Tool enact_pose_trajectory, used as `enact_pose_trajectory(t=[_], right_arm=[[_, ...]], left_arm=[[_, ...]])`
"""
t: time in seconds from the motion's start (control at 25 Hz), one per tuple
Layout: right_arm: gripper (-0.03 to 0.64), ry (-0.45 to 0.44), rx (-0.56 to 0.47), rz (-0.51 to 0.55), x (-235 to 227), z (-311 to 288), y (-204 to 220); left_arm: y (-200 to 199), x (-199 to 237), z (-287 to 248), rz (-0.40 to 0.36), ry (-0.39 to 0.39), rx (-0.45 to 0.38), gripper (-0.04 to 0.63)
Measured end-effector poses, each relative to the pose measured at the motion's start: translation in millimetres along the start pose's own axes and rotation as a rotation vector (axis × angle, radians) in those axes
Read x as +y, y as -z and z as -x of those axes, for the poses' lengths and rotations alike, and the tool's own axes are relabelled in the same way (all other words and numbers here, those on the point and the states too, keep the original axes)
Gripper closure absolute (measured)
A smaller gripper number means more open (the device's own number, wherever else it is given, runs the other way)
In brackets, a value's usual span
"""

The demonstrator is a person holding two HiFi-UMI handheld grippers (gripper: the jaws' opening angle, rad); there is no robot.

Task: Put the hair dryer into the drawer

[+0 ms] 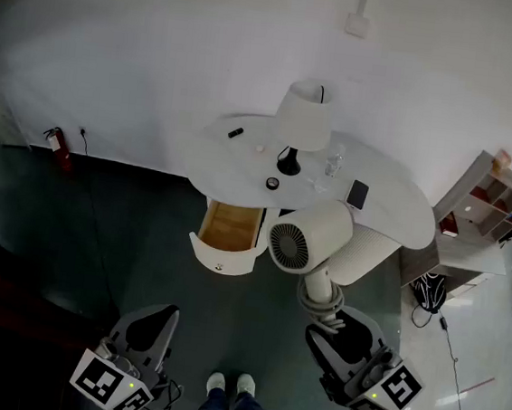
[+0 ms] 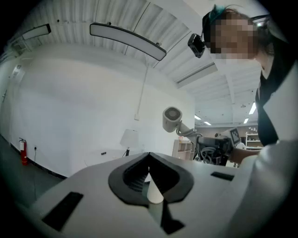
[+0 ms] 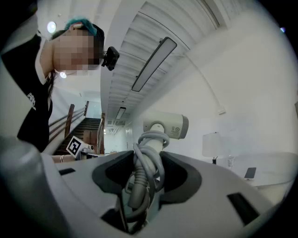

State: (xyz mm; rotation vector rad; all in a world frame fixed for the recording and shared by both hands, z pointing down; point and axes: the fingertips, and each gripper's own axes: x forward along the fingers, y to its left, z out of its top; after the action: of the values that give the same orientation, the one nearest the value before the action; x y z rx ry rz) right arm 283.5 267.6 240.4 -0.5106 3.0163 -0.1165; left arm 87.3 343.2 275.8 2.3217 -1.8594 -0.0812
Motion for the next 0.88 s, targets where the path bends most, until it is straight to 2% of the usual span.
enact_pose_trajectory(t=[0.6,0.88], right_arm=[[0.423,-0.053,-0.006,-0.020,3.1,-13.5,0.4],[0.423,-0.047,-0.023,-0.059,-0.1,-13.5,2.3]], left_arm=[[-3.1,-4.4,-10.4,-0.012,0.025,0.000,0.580],[0.3,-2.9,-6.8,-0.007,0.002,0.017,0.580]])
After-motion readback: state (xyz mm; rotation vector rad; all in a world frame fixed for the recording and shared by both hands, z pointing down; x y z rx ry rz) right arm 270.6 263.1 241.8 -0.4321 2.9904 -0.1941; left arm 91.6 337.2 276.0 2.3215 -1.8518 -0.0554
